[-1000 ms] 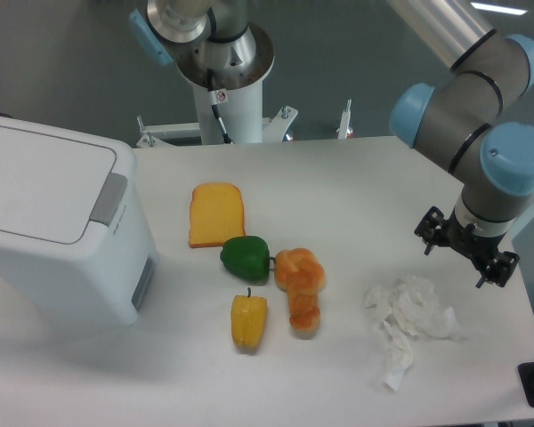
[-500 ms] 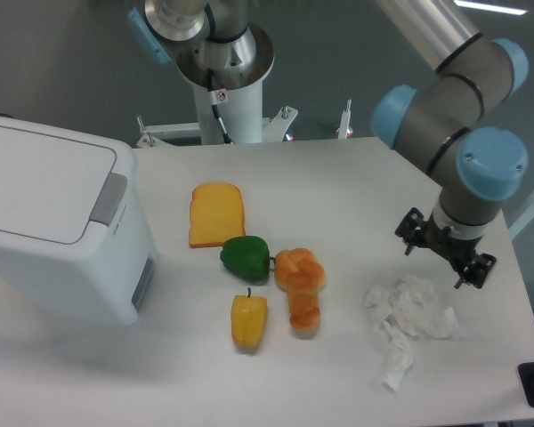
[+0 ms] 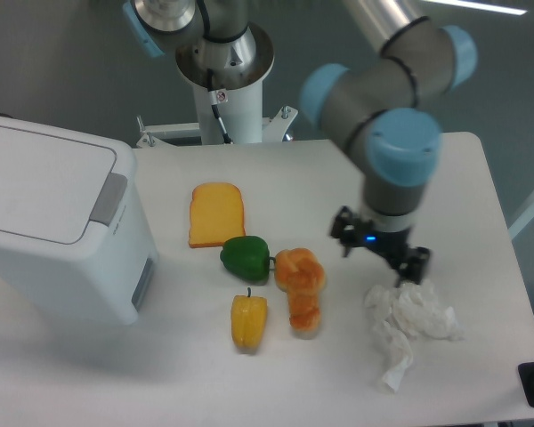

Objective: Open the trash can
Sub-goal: 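Move the gripper over the trash can lid edge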

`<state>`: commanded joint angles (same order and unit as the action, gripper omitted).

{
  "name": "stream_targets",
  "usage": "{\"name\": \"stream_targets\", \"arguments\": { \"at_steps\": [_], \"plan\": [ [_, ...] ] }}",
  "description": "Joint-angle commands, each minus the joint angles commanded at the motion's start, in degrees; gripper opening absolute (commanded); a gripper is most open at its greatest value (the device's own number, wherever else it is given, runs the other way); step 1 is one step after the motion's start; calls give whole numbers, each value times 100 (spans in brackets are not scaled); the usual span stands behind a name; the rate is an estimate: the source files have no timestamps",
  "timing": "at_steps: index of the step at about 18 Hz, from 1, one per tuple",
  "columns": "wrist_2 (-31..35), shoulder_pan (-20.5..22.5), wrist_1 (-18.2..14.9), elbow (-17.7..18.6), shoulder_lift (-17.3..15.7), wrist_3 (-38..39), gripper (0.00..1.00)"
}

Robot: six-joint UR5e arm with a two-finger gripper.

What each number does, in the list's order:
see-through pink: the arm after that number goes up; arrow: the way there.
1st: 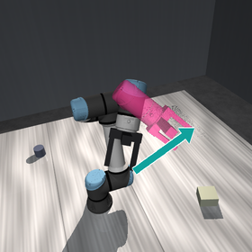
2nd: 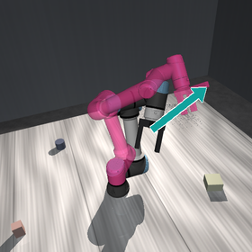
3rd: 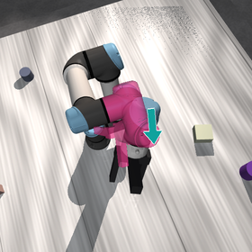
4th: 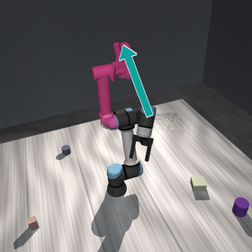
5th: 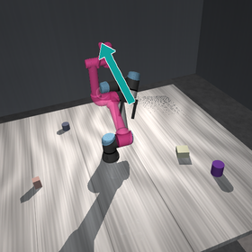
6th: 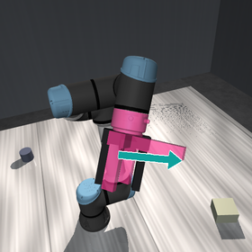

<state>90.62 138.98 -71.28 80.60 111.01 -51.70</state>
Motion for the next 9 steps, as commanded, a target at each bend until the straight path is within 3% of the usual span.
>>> {"name": "stream_targets", "arguments": {
  "at_steps": [4,9],
  "plan": [
    [-358,-309,-412,-44,-413,520,100],
    [-1124,-336,-510,-62,-931,1415,100]
  ]
}}
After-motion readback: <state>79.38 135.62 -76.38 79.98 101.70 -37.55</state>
